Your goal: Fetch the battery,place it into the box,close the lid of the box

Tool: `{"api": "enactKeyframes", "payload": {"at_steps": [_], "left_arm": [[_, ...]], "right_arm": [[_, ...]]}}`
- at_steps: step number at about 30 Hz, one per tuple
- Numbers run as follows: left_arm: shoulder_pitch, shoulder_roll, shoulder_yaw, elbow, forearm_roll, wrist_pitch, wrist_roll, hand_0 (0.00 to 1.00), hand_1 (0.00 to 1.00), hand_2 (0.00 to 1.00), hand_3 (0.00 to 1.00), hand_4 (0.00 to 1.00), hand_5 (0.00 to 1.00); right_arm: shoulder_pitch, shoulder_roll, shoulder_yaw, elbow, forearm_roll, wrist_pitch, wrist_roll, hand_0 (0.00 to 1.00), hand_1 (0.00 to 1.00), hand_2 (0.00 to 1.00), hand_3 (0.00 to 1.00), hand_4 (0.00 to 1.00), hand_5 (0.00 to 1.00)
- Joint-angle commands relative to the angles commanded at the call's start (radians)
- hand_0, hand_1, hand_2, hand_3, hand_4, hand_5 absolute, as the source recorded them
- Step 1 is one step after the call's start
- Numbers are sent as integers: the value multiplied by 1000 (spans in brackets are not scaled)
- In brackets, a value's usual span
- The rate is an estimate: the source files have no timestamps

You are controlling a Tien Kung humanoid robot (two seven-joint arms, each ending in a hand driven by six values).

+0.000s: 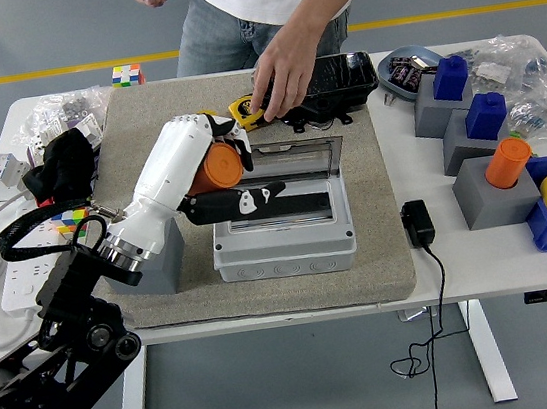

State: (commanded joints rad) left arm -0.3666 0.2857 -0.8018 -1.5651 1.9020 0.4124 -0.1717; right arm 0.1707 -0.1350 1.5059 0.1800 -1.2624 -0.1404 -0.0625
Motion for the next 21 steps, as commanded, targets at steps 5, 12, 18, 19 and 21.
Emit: {"api": "enactKeyframes", "payload": {"at_steps": [5,12,18,19,21], "left_arm": [[-32,-6,61,27,37,-8,9,16,2,2,2,855,287],[-61,-32,104,86,86,-17,15,17,2,2,2,904,625],[-72,-64,124,163,105,-18,15,17,2,2,2,915,684],[-74,-67,130,173,108,-19,17,17,2,2,2,915,684],[-77,-79,143,197,109,-22,20,17,2,2,2,915,684]], "right_arm": [[1,-2,-2,0,-2,0,-2,789,736,747,794,998,998],[-2,-3,-4,0,-8,0,-4,789,735,747,794,998,998],[-4,-2,-6,0,-7,-1,-4,790,735,747,794,998,998],[-4,-2,-7,0,-7,-1,-4,790,735,747,794,998,998],[-4,-2,-10,0,-5,-1,-3,790,735,747,794,998,998]]}}
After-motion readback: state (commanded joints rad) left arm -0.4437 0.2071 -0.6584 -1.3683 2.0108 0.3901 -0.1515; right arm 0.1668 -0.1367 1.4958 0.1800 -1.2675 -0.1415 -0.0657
